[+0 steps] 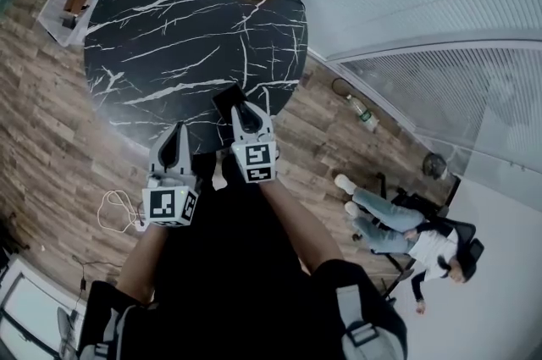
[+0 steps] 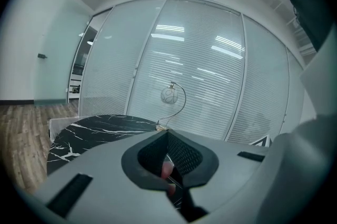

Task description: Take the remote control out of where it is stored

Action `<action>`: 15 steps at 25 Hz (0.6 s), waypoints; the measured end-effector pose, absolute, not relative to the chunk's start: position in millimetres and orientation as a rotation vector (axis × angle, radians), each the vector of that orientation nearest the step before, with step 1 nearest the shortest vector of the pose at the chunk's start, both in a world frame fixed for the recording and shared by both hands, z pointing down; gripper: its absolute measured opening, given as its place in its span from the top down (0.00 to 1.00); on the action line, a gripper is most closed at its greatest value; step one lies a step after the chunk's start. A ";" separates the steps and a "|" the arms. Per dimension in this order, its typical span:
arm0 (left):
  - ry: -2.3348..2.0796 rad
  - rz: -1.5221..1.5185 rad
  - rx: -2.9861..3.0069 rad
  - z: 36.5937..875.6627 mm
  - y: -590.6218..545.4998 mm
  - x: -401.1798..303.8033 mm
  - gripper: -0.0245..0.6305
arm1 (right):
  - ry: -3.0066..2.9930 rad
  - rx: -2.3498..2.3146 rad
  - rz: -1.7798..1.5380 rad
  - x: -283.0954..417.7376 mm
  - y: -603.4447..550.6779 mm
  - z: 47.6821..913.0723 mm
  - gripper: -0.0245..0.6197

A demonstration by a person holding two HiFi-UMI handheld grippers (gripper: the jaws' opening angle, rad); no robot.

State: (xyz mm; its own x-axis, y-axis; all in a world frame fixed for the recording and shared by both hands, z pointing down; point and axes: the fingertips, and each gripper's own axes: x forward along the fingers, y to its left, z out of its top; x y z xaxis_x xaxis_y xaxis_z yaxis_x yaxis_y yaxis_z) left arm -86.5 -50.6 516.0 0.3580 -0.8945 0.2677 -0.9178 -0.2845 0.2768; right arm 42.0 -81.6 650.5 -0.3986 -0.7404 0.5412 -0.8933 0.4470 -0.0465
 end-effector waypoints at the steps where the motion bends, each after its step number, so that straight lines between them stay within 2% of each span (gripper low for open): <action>1: -1.590 0.082 2.247 514.6 -50.3 -87.2 0.97 | -2.255 1.371 0.456 41.9 -81.2 650.3 0.85; 15: -1.621 0.050 2.294 488.9 -49.6 -90.9 0.97 | -2.252 1.384 0.452 40.7 -76.8 651.2 0.85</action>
State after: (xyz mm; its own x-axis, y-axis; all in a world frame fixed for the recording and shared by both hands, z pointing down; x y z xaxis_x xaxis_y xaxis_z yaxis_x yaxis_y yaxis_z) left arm -90.9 -49.6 488.9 0.3515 -0.9108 0.2166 -0.9224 -0.2975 0.2463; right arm 40.7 -76.8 651.2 -0.3911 -0.7470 0.5376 -0.8965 0.4413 -0.0391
